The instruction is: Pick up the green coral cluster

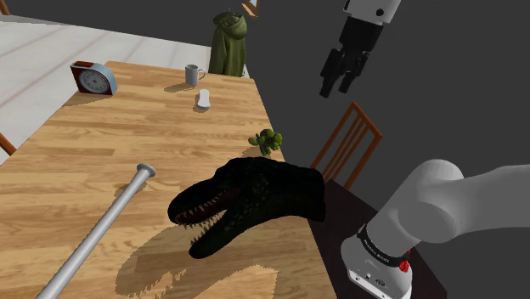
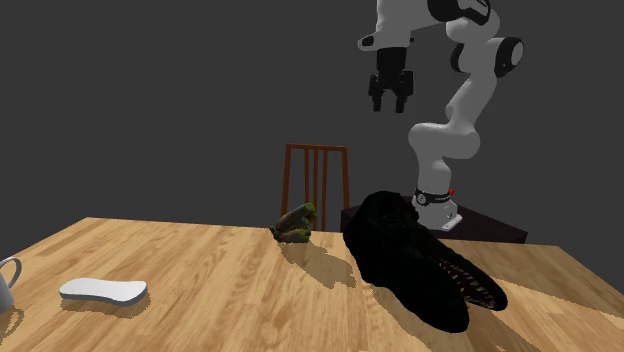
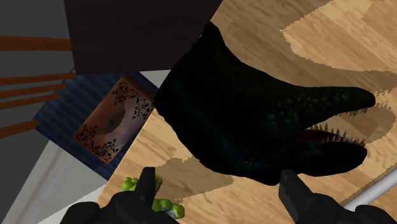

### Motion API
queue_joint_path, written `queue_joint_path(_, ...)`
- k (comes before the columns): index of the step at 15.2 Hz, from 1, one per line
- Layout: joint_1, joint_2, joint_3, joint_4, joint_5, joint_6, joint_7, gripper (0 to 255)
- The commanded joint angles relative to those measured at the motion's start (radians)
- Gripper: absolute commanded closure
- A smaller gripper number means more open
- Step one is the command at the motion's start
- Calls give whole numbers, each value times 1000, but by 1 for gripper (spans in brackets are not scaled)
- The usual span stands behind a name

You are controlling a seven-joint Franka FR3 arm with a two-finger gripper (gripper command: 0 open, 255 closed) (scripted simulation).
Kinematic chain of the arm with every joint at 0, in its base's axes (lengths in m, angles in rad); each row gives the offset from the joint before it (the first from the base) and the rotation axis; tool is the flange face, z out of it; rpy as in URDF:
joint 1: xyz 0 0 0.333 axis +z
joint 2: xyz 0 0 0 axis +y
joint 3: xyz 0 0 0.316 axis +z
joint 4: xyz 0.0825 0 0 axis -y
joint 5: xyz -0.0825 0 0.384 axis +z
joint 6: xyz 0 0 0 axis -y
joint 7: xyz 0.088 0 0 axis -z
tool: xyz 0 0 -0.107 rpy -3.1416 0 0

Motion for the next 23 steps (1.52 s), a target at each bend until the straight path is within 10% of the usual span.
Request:
queue_joint_path(1,0,0,0,0,0,0,0,0)
queue_joint_path(23,-118,735,-98,181,27,454,80,0)
